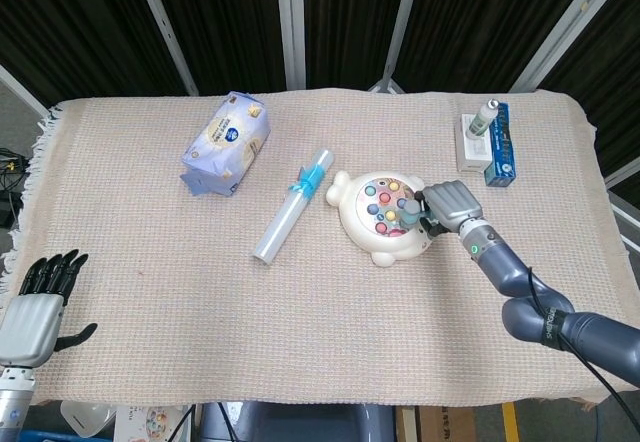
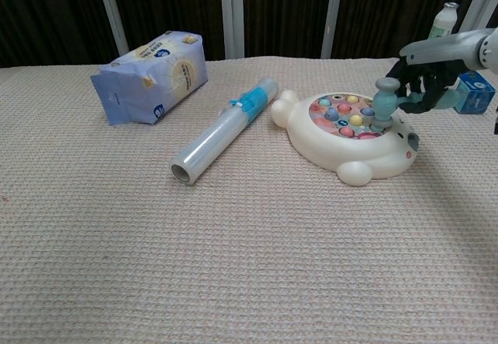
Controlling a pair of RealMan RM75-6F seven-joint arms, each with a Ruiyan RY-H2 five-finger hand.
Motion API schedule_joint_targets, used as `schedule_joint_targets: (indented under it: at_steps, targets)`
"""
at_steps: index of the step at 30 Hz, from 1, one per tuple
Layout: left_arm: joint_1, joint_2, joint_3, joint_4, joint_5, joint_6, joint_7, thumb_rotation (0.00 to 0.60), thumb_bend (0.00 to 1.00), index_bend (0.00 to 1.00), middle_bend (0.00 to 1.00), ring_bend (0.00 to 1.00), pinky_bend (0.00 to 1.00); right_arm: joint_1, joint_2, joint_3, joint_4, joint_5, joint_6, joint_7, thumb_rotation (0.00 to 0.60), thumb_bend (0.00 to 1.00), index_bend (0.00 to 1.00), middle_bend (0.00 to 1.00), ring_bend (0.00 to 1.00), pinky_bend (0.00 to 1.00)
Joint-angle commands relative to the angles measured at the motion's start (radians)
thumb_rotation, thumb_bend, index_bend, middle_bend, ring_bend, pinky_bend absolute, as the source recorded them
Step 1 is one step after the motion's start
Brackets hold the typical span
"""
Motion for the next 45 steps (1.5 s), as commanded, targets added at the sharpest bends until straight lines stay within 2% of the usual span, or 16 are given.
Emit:
schedule_joint_targets:
  at_steps: [1, 6, 19, 28, 31, 36, 41, 45]
  targets:
    - [0.000, -0.001, 0.001, 0.002, 0.002, 0.001, -0.003, 0.600, 0.16, 0.00, 0.00, 0.00, 0.00, 0.000, 0.023, -0.001, -0.036, 0.012, 0.023, -0.018, 0.600, 0.78, 1.00, 0.82, 0.63, 0.50]
    - [-0.002, -0.003, 0.002, 0.009, 0.004, 0.000, -0.010, 0.600, 0.16, 0.00, 0.00, 0.00, 0.00, 0.001, 0.031, -0.008, -0.063, 0.030, 0.040, -0.038, 0.600, 0.78, 1.00, 0.82, 0.63, 0.50]
    - [-0.003, -0.005, 0.004, 0.017, -0.006, -0.004, -0.016, 0.600, 0.16, 0.00, 0.00, 0.00, 0.00, 0.016, -0.018, -0.029, -0.015, 0.067, 0.036, -0.070, 0.600, 0.78, 1.00, 0.82, 0.63, 0.50]
    - [0.000, -0.002, 0.005, 0.025, 0.012, 0.013, -0.035, 0.600, 0.16, 0.00, 0.00, 0.00, 0.00, -0.022, 0.071, -0.015, -0.135, 0.040, 0.126, -0.063, 0.600, 0.78, 1.00, 0.82, 0.63, 0.50]
    - [0.003, -0.001, 0.008, 0.028, 0.019, 0.019, -0.042, 0.600, 0.16, 0.00, 0.00, 0.00, 0.00, -0.064, 0.106, -0.018, -0.178, 0.004, 0.169, -0.033, 0.600, 0.78, 1.00, 0.82, 0.63, 0.50]
    - [0.008, 0.000, 0.013, 0.032, 0.025, 0.024, -0.044, 0.600, 0.16, 0.00, 0.00, 0.00, 0.00, -0.148, 0.112, -0.046, -0.183, -0.087, 0.225, 0.043, 0.600, 0.78, 1.00, 0.82, 0.63, 0.50]
    - [0.015, 0.004, 0.016, 0.024, 0.032, 0.038, -0.037, 0.600, 0.16, 0.00, 0.00, 0.00, 0.00, -0.235, 0.063, -0.092, -0.100, -0.209, 0.257, 0.159, 0.600, 0.78, 1.00, 0.82, 0.61, 0.49]
    - [0.018, 0.007, 0.020, 0.012, 0.039, 0.044, -0.023, 0.600, 0.16, 0.00, 0.00, 0.00, 0.00, -0.283, 0.005, -0.111, 0.007, -0.294, 0.273, 0.273, 0.600, 0.78, 0.95, 0.81, 0.57, 0.46]
